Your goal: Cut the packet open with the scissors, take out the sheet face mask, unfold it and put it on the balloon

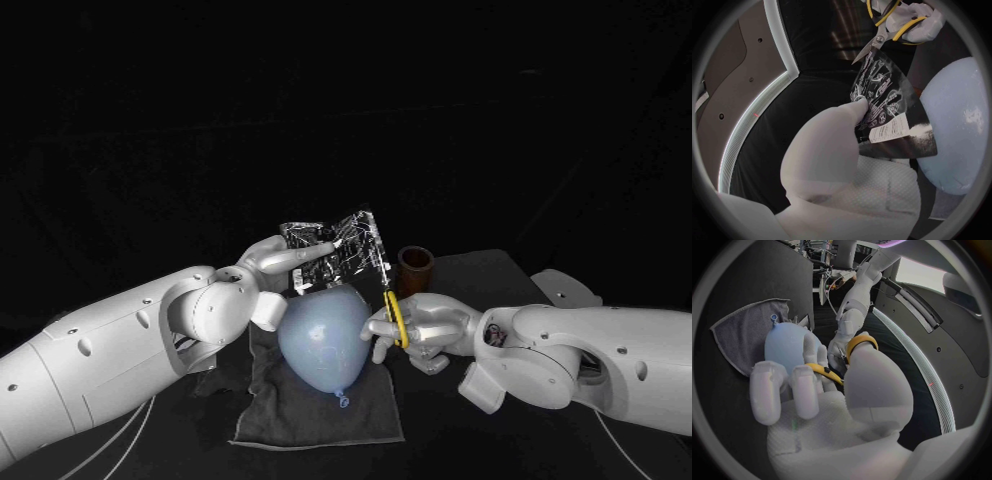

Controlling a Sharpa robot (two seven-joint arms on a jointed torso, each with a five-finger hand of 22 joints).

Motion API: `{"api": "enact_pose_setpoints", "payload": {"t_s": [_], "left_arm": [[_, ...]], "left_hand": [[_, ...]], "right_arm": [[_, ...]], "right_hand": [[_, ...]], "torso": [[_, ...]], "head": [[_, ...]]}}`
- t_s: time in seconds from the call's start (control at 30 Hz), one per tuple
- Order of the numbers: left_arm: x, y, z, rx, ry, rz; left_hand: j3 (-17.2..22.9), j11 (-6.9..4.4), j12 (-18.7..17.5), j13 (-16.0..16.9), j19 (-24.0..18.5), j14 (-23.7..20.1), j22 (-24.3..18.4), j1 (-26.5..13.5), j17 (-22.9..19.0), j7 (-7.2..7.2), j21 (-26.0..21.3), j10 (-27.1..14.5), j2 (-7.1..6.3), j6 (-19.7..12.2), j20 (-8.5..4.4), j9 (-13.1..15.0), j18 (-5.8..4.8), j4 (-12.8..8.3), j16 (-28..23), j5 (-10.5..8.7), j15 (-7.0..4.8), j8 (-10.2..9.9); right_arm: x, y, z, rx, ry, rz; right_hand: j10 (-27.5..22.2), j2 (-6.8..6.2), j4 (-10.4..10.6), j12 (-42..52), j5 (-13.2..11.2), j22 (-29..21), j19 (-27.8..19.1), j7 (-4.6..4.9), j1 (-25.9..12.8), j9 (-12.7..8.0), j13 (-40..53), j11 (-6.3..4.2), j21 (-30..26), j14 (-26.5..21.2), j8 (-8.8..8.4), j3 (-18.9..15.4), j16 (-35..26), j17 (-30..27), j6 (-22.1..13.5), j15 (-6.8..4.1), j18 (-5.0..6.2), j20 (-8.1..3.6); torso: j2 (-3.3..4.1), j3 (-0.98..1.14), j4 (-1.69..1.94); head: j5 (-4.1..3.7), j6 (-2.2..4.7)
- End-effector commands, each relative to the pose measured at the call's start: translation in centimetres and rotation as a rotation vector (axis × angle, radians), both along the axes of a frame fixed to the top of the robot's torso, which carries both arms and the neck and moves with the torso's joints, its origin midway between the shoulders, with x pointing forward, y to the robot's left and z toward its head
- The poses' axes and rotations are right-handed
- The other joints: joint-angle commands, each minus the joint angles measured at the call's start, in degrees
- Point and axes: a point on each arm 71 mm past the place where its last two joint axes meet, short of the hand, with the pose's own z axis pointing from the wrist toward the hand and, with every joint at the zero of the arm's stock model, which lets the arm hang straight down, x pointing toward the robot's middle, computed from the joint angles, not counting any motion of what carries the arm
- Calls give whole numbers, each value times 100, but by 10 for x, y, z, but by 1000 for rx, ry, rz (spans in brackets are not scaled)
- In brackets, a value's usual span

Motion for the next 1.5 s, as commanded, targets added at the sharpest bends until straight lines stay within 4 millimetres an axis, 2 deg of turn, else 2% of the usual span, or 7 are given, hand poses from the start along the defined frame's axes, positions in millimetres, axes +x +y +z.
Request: {"api": "enact_pose_setpoints", "payload": {"t_s": [0.03, 0.23, 0.47, 0.77, 0.97, 1.1, 1.5], "left_arm": [[-1, -1, 1, 18, -19, -29], [-1, -1, 0, 19, -21, -33], [1, 3, 0, 22, -28, -34], [2, 5, 0, 17, -40, -46], [1, 5, 1, 16, -45, -58], [1, 5, 1, 18, -47, -69], [-1, 3, 1, 24, -52, -89]], "left_hand": [[40, -61, 22, 9, -11, -6, -5, 0, 10, 34, -13, 37, 44, 4, 17, 586, 63, -1, -31, 20, -47, 20], [40, -61, 22, 9, -11, -6, -5, 0, 10, 34, -13, 37, 44, 4, 17, 586, 63, -1, -31, 20, -47, 20], [44, -62, 22, 10, -7, -4, -5, -1, 12, 33, -11, 39, 43, 5, 16, 591, 64, -5, -32, 20, -48, 20], [46, -61, 22, 10, -6, -4, -5, -3, 14, 34, -10, 38, 43, 4, 16, 595, 63, -5, -33, 19, -48, 19], [47, -61, 21, 10, -6, -5, -6, -5, 15, 34, -10, 38, 42, 3, 16, 596, 63, -5, -34, 19, -48, 19], [47, -61, 21, 10, -6, -5, -6, -5, 15, 34, -10, 38, 42, 3, 16, 596, 63, -5, -34, 19, -48, 19], [49, -60, 21, 9, -7, -6, -7, -9, 17, 35, -11, 36, 39, 2, 16, 602, 62, -7, -36, 19, -47, 18]], "right_arm": [[0, 1, 2, -6, -14, 20], [0, -1, 2, -23, 0, 35], [-1, -7, 1, -48, 22, 51], [0, -11, -1, -66, 41, 56], [0, -11, -1, -65, 44, 54], [1, -10, -1, -60, 42, 51], [1, -6, 0, -51, 34, 49]], "right_hand": [[-45, -72, 1, -46, -14, 1212, 165, 819, 8, -8, -79, 9, -33, 341, -17, -51, -29, 364, -1237, 45, 51, 41], [-60, -132, 4, -107, -10, 1208, 160, 834, -3, -11, -201, 26, -43, 341, 7, -91, -29, 363, -1264, 60, 54, 57], [-9, -101, 3, -105, -11, 1218, 177, 839, 5, -3, -253, 26, -9, 341, 50, -76, -28, 362, -1230, 63, 46, 63], [384, 173, -11, 20, -24, 1260, 244, 801, 18, 22, -403, -23, 127, 351, 318, 76, -11, 382, -838, 29, 17, 44], [506, 260, -19, 68, -27, 1272, 261, 752, 11, 7, -423, -69, 163, 353, 397, 103, -10, 381, -698, -10, 9, 12], [743, 440, -36, 197, -31, 1297, 299, 659, 44, 1, -371, -158, 240, 361, 535, 114, -1, 398, -460, -83, -8, -50], [772, 460, -36, 214, -31, 1299, 301, 645, 48, -3, -359, -170, 245, 359, 553, 103, -6, 383, -437, -96, -9, -62]], "torso": [[-2, -1, 0], [-4, -1, -1], [-1, 0, -2], [-6, -3, 3], [-2, -2, -2], [-1, 1, -2], [-4, 0, -4]], "head": [[11, 1], [40, -4], [48, 6], [35, -21], [24, -33], [18, -34], [11, -32]]}}
